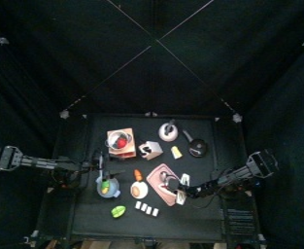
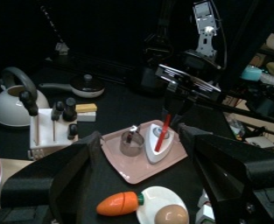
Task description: Place iron on plate
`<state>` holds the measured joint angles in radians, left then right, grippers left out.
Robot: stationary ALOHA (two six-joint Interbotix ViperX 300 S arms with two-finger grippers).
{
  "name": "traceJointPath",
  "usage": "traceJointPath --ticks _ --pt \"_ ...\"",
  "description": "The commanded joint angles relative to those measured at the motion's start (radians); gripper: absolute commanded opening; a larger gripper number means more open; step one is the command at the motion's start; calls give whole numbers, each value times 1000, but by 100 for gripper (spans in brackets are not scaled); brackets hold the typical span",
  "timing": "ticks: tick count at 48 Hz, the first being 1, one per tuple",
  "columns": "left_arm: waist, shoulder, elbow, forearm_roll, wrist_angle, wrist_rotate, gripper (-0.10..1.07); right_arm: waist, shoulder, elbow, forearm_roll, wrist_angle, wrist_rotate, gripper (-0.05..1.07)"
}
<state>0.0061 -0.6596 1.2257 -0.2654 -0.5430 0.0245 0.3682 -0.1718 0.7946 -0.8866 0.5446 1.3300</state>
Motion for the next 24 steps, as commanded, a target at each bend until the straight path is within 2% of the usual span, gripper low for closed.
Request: traceJointPath --ticks 1,16,24 --pt "-2 2 -12 0 -3 3 102 2 -15 -20 -3 2 0 68" --pt "-2 0 -9 0 -5 3 102 2 -29 -23 9 23 0 68" --pt "-2 0 -8 0 -3 3 102 48 -71 -23 31 75 0 68"
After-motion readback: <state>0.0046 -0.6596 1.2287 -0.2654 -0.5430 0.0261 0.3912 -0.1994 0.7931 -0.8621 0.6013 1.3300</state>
